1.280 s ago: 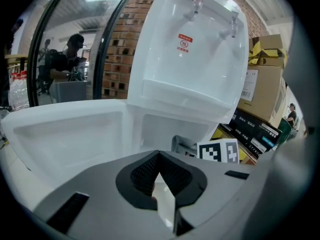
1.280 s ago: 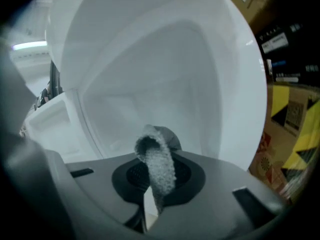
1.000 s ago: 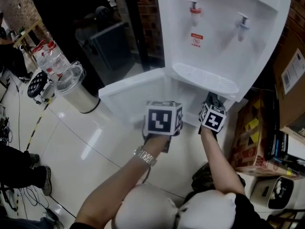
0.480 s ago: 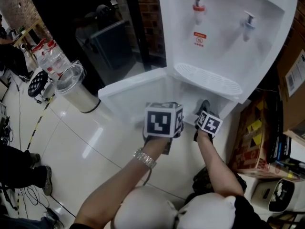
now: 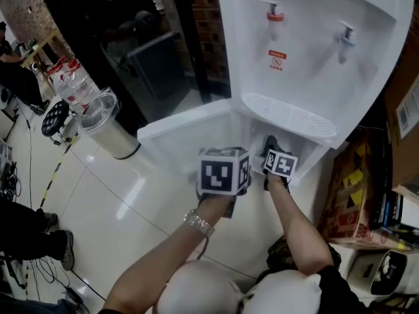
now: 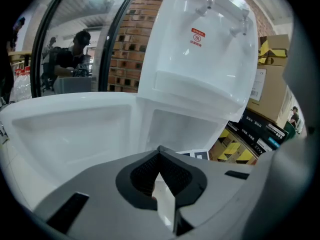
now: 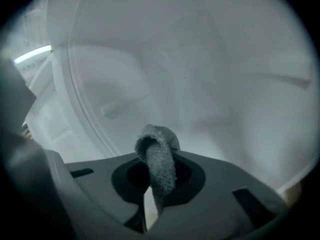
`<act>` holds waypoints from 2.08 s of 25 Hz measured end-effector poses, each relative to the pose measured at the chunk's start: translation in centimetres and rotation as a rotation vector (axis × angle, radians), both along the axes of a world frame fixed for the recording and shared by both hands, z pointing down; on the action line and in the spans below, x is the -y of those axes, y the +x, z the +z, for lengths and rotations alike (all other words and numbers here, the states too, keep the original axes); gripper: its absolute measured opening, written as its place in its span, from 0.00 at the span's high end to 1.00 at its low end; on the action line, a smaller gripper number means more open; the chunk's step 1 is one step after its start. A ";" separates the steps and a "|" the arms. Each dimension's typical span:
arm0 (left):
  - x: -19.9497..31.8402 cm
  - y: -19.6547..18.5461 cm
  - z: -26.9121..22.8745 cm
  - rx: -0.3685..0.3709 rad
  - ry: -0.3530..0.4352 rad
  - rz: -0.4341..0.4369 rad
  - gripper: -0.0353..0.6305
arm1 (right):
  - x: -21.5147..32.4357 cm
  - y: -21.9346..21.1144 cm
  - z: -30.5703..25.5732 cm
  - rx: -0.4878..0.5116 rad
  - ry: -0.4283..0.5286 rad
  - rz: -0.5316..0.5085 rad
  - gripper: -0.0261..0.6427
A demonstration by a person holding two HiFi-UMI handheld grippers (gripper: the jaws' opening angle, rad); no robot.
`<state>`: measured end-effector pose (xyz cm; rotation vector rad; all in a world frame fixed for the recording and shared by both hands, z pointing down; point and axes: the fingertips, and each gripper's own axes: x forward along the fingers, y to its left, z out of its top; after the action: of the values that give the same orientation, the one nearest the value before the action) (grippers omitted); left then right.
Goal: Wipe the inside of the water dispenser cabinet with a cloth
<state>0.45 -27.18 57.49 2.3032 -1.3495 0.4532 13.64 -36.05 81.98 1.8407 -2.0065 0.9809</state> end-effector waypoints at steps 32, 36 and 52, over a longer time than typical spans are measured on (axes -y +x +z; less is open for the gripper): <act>-0.1 0.4 -0.3 0.007 0.008 0.001 0.94 | -2.8 3.2 -2.6 -0.169 0.077 0.140 0.93; -0.2 0.0 -0.3 0.005 0.005 -0.008 0.94 | -1.8 -3.2 -3.7 0.013 0.178 -0.074 0.93; -0.4 0.8 -1.0 -0.004 0.017 0.005 0.94 | -4.9 5.5 -2.0 -0.147 0.043 0.223 0.93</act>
<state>1.26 -26.76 56.51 2.3209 -1.3506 0.4397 19.09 -31.16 79.93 2.1279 -1.7798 0.8347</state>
